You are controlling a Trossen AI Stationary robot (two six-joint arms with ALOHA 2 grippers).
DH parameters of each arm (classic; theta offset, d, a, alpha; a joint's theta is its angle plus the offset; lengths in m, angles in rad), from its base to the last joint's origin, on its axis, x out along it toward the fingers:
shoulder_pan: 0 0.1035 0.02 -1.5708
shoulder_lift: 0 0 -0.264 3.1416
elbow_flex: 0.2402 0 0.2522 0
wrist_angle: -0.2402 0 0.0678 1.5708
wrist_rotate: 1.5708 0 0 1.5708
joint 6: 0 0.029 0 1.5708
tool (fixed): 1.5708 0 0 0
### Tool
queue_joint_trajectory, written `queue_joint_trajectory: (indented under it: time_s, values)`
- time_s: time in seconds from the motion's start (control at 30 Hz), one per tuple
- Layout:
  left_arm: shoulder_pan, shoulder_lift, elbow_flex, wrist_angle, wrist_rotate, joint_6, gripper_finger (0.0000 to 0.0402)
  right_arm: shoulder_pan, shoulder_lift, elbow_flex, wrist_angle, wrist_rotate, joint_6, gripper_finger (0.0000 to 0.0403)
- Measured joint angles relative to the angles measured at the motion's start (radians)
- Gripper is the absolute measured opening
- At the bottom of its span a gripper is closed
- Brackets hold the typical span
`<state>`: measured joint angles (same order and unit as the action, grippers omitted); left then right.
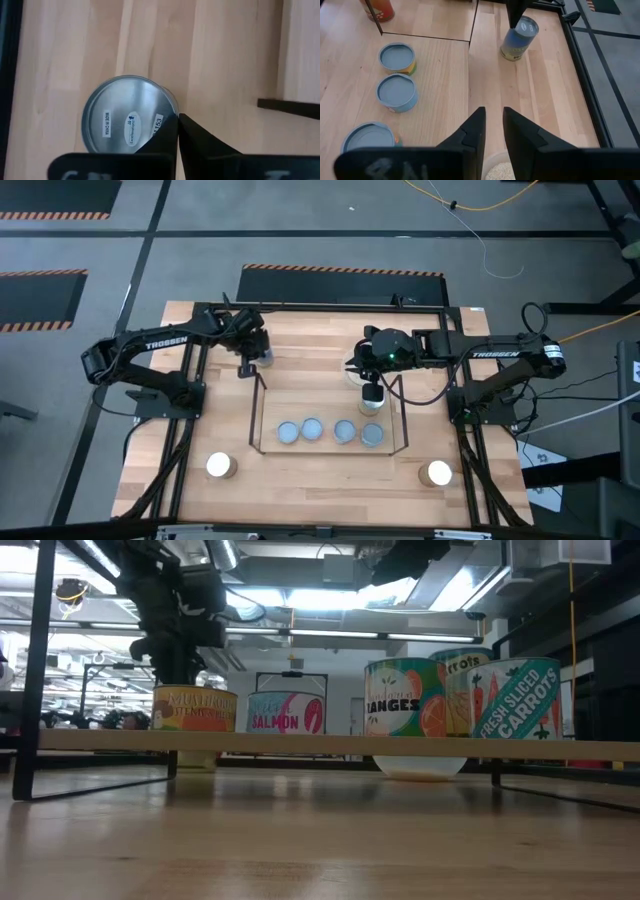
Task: Pick and place cans onto a shelf
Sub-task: Put the canned peas on the shelf
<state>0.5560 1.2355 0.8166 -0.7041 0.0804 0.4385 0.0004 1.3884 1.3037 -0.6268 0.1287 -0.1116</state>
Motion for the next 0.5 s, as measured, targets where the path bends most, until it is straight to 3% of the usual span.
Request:
queue_joint_trajectory:
  time_s: [0.5]
  values:
    - [0.000,-0.004,-0.001,0.168,0.009,-0.047,0.0001,0.000,0.000,0.000,0.000,0.001,-0.002,0.0072]
